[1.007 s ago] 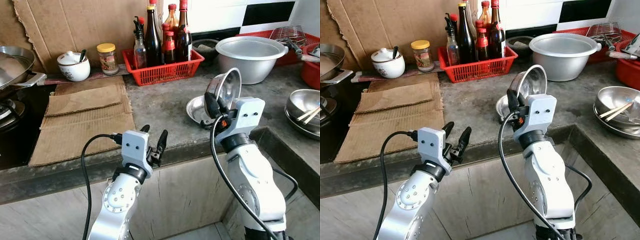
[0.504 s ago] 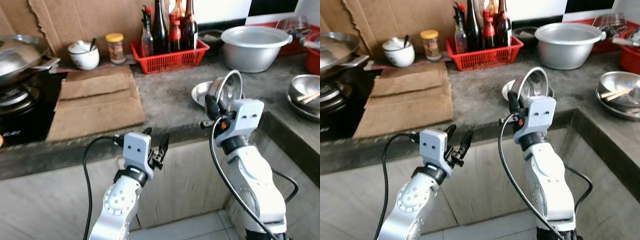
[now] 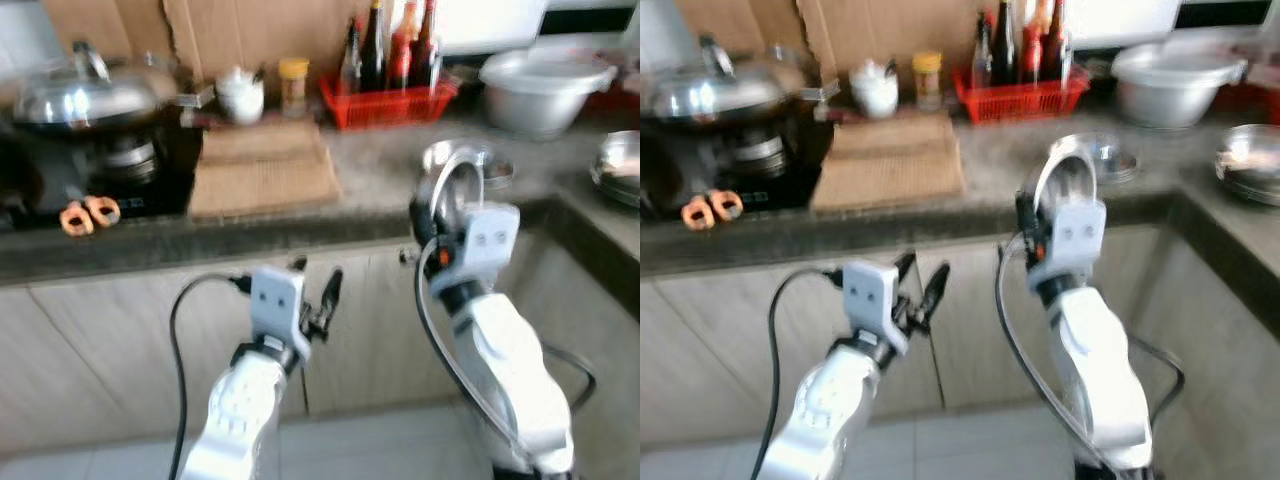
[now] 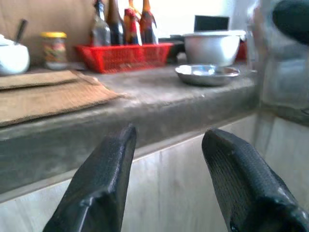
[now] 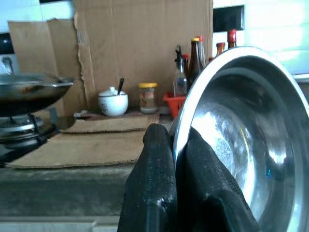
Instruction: Kitchen organization
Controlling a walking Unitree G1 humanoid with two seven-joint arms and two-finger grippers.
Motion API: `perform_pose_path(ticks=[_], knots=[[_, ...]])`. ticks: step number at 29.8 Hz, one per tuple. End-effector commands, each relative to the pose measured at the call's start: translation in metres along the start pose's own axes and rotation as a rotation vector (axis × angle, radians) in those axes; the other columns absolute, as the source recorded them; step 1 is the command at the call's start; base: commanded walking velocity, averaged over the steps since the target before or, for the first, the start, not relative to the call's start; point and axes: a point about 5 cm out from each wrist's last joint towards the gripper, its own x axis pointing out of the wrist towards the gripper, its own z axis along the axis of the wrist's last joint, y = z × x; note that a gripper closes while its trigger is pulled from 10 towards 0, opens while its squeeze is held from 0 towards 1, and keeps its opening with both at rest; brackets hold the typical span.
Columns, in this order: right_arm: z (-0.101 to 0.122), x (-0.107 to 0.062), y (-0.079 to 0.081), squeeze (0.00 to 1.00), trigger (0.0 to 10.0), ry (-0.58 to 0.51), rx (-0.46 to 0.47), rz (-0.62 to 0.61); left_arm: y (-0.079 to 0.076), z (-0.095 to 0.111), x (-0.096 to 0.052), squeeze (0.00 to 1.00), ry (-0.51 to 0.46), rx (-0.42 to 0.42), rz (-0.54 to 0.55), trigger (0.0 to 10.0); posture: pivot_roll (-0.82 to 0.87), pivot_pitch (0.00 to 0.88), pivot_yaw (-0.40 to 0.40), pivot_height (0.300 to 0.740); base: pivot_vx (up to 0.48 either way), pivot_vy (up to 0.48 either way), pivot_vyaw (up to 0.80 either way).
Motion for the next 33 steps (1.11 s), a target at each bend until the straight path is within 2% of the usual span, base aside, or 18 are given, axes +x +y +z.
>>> perform_pose_path(ticks=[1,10,33], knots=[[0.0044,0.0005,-0.0017,0.0,10.0,-0.013,-0.014,-0.006,-0.0028,0.0014,0.001,0.0,-0.004,0.001,-0.012,10.0,0.07,0.012,0.032,0.74,-0.33,0.0,-0.8],[0.0043,0.0007,-0.0025,0.0,10.0,-0.008,-0.021,-0.011,-0.003,0.0012,0.0017,0.0,-0.005,0.001,-0.011,10.0,0.07,0.016,0.035,0.74,-0.311,0.0,-0.8],[0.0083,0.0015,-0.0113,0.0,10.0,-0.02,-0.078,-0.088,-0.0016,0.0018,0.0064,0.0,-0.015,0.012,-0.014,10.0,0.06,0.021,0.037,0.74,0.0,0.0,-0.79]])
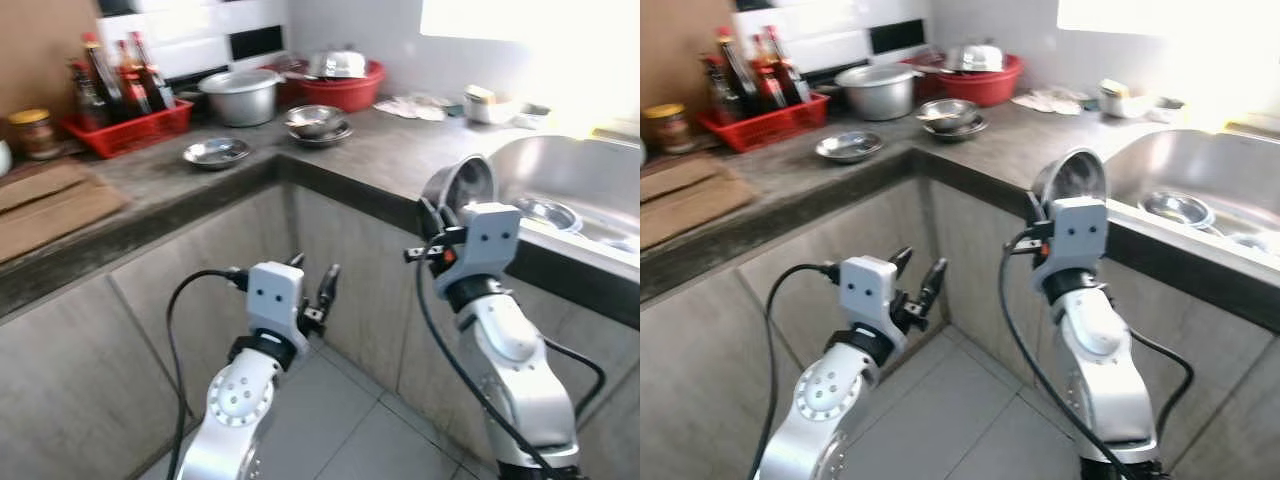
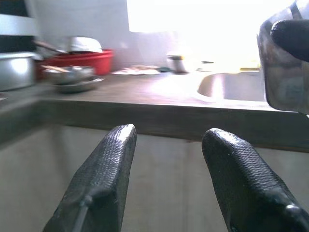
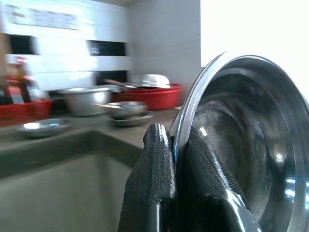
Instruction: Kitchen organization
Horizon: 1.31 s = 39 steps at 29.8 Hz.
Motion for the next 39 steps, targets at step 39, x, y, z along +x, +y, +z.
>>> perform_pose_path(ticks=[39], knots=[[0.0118,0.0061,0.0065,0.0,10.0,-0.058,-0.007,0.011,0.0056,-0.0022,0.001,0.0,0.004,0.023,-0.001,10.0,0.06,0.02,0.044,0.74,0.28,0.0,-0.64]])
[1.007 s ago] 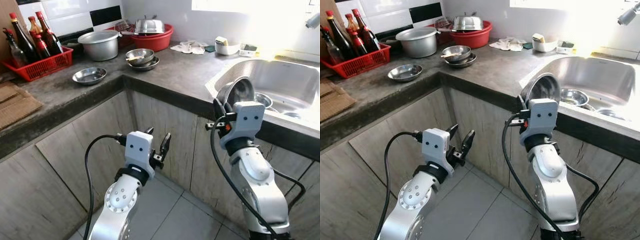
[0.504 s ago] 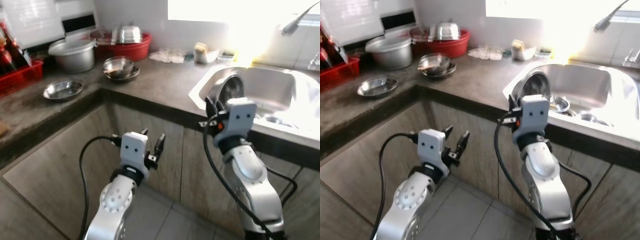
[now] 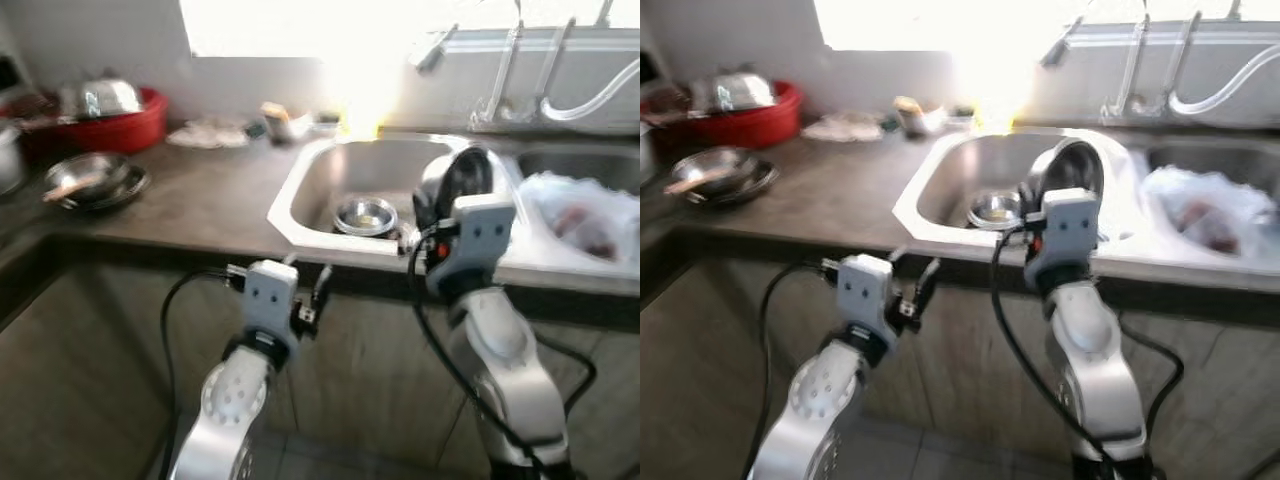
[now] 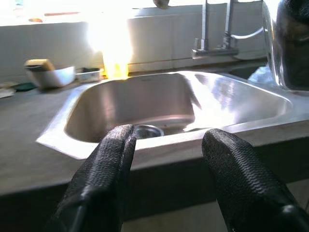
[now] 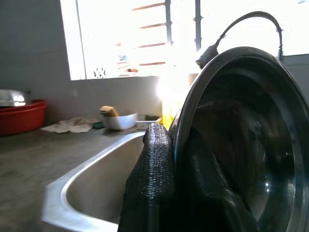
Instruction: Kitchen organization
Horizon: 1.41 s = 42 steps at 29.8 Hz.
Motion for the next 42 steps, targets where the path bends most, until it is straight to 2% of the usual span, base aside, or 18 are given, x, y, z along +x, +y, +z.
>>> perform_pose_path(ticks=[1,9,16,21,25,29,36,42], knots=[[0.006,0.002,-0.004,0.0,10.0,-0.026,-0.006,-0.016,-0.004,0.002,0.002,0.0,-0.012,-0.002,-0.012,10.0,0.06,0.019,0.039,0.74,0.289,0.0,0.0],[0.006,0.004,-0.003,0.0,10.0,-0.022,0.001,0.013,-0.004,0.002,0.002,0.0,-0.012,0.0,-0.012,10.0,0.06,0.017,0.036,0.74,0.292,0.0,0.0],[0.005,0.004,0.002,0.0,10.0,-0.021,-0.045,0.077,-0.004,0.002,0.002,0.0,-0.013,-0.001,-0.014,10.0,0.06,0.011,0.034,0.74,0.293,0.0,0.0],[0.002,0.005,0.002,0.0,10.0,0.0,-0.058,0.096,-0.004,0.002,0.002,0.0,-0.014,-0.001,-0.019,10.0,0.06,0.006,0.032,0.74,0.294,0.0,0.8],[0.0,0.008,-0.003,0.0,10.0,0.021,-0.056,0.083,-0.005,0.001,0.003,0.0,-0.013,0.0,-0.024,10.0,0.06,0.0,0.034,0.74,0.291,0.0,0.0],[-0.003,0.012,-0.012,0.0,10.0,0.045,-0.1,0.08,-0.006,0.001,0.004,0.0,-0.016,0.0,-0.03,10.0,0.06,0.0,0.034,0.74,0.29,0.0,0.0],[-0.001,0.015,-0.016,0.0,10.0,0.05,-0.11,0.074,-0.005,0.002,0.004,0.0,-0.018,0.0,-0.029,10.0,0.06,0.003,0.034,0.74,0.291,0.0,0.0],[-0.006,0.014,-0.016,0.0,10.0,0.075,-0.117,0.079,-0.006,0.002,0.004,0.0,-0.018,-0.003,-0.027,10.0,0.06,0.012,0.037,0.74,0.292,0.0,-0.61]])
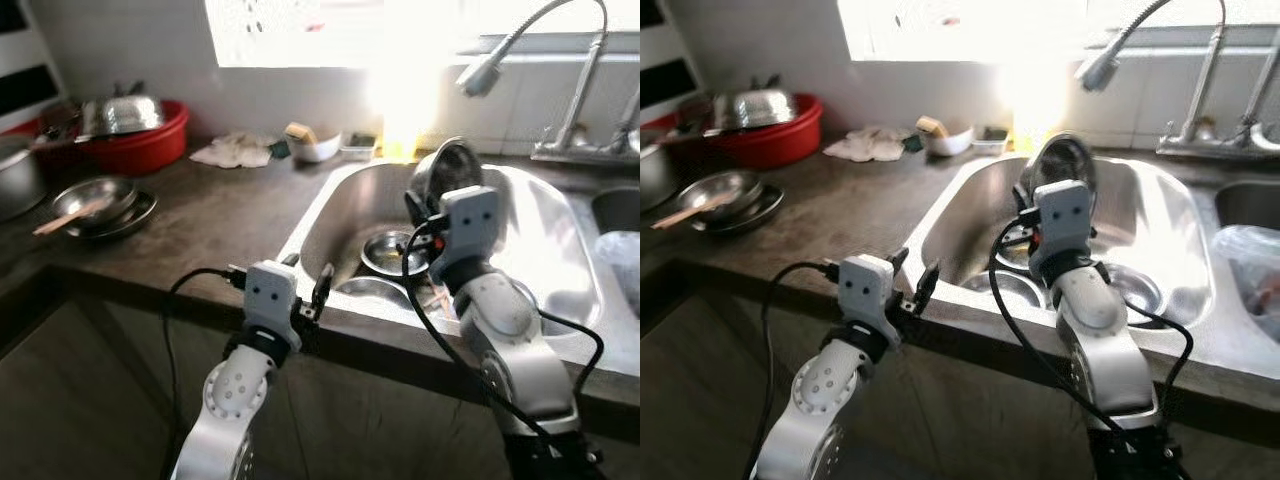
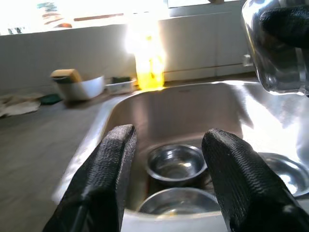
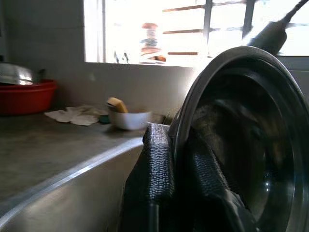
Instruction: Kitchen organization
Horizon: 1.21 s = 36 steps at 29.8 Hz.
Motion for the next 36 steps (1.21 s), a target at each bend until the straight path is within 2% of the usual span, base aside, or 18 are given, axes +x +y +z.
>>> perform_pose_path(ticks=[1,6,9,12,16,18,23,26,29,33,36], knots=[[0.0,-0.001,-0.006,0.0,10.0,0.004,-0.006,-0.02,-0.005,0.002,0.001,0.0,-0.007,0.002,-0.02,10.0,0.06,0.014,0.034,0.74,0.3,0.0,0.0],[0.0,0.004,-0.006,0.0,10.0,0.028,-0.013,-0.003,-0.005,0.001,0.001,0.0,-0.004,-0.001,-0.019,10.0,0.06,0.016,0.035,0.74,0.293,0.0,0.0],[0.002,0.014,-0.012,0.0,10.0,0.051,-0.049,0.011,-0.007,0.001,0.002,0.0,0.004,-0.035,-0.032,10.0,0.06,0.021,0.033,0.74,0.0,0.0,0.0],[-0.009,0.028,-0.021,0.0,10.0,0.191,-0.103,0.042,-0.009,0.0,0.002,0.0,0.013,-0.026,-0.032,10.0,0.06,0.029,0.032,0.74,0.0,0.0,0.0],[-0.016,0.037,-0.028,0.0,10.0,0.275,-0.154,0.072,-0.011,-0.001,0.001,0.0,0.019,-0.032,-0.039,10.0,0.06,0.042,0.029,0.74,0.0,0.0,0.0],[-0.016,0.044,-0.037,0.0,10.0,0.317,-0.202,0.056,-0.013,0.001,-0.001,0.0,0.02,-0.036,-0.044,10.0,0.06,0.058,0.022,0.74,0.0,0.0,0.0],[-0.025,0.061,-0.041,0.0,10.0,0.431,-0.254,0.142,-0.016,0.005,-0.003,0.0,0.012,-0.047,-0.044,10.0,0.06,0.093,0.019,0.74,0.0,0.0,0.0],[-0.044,0.061,-0.04,0.0,10.0,0.533,-0.292,0.196,-0.018,0.005,-0.005,0.0,0.016,-0.055,-0.043,10.0,0.06,0.11,0.021,0.74,0.0,0.0,0.0],[-0.06,0.062,-0.042,0.0,10.0,0.604,-0.304,0.184,-0.02,0.005,-0.007,0.0,0.022,-0.061,-0.045,10.0,0.07,0.133,0.02,0.74,0.0,0.0,0.0],[-0.071,0.061,-0.046,0.0,10.0,0.665,-0.333,0.186,-0.022,0.008,-0.011,0.0,0.024,-0.064,-0.047,10.0,0.08,0.158,0.015,0.74,0.0,0.0,0.0],[-0.079,0.058,-0.054,0.0,10.0,0.708,-0.357,0.155,-0.02,0.001,-0.018,0.0,0.061,-0.054,-0.051,10.0,0.08,0.17,0.017,0.74,0.0,0.0,0.0]])
